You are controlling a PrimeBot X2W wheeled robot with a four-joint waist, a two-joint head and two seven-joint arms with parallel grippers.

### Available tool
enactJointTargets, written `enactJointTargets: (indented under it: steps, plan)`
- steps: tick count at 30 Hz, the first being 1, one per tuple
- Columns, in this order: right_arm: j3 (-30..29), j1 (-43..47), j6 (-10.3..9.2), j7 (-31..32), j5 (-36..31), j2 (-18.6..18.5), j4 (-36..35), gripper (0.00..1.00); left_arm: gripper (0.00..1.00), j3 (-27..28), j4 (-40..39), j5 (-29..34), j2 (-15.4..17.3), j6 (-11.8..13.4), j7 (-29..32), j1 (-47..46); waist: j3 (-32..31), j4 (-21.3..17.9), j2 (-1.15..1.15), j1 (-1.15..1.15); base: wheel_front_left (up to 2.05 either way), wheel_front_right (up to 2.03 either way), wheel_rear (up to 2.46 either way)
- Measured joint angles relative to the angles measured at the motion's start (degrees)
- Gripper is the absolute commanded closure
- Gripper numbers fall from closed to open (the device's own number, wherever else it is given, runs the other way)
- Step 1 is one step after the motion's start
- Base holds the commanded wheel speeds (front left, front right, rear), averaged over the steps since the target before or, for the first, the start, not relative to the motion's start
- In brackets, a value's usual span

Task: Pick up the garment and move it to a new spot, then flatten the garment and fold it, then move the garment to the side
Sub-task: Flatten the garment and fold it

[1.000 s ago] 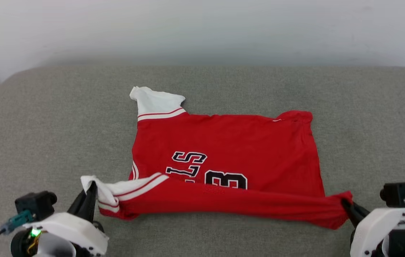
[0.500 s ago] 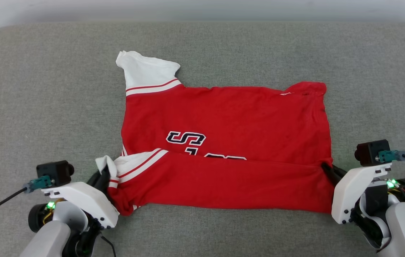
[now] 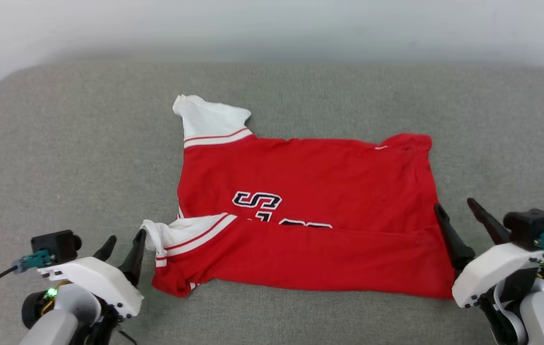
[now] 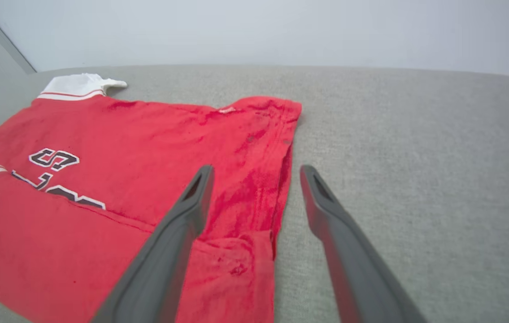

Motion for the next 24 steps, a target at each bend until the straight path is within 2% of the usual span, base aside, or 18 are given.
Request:
enactJointTargets:
  steps: [4,8,15,20,24]
  plan:
    - [-2.2,2.8,0.0,-3.6,-1.8,0.9,-3.9,0.0,0.0,0.6,-4.1,-0.4,3.3,1.8,3.1,1.8,-2.9,-0.1,0.0,0.0,0.0,0.0,0.0]
    - [-4.1,6.4,0.0,-4.0,-3.6,2.9,-8.5,0.0,0.0,1.0,-10.1,-1.2,7.2,3.7,8.4,3.2,-5.1,-0.4,0.0,0.0,0.0,0.0,0.0]
    - [-5.2,9.5,0.0,-2.6,-6.0,5.9,-15.6,0.0,0.0,-0.3,-17.4,-6.1,11.4,6.0,21.7,5.2,-4.6,-2.6,0.0,0.0,0.0,0.0,0.0]
    - [-4.9,9.9,0.0,-1.7,-7.3,7.5,-18.6,0.0,0.0,-1.4,-18.7,-9.4,12.6,7.5,29.2,5.4,-2.0,-4.2,0.0,0.0,0.0,0.0,0.0]
    - [-4.3,9.6,0.0,-1.2,-7.6,8.5,-19.2,0.0,0.0,-3.3,-16.0,-11.0,11.7,8.0,33.9,4.0,1.6,-6.2,0.0,0.0,0.0,0.0,0.0]
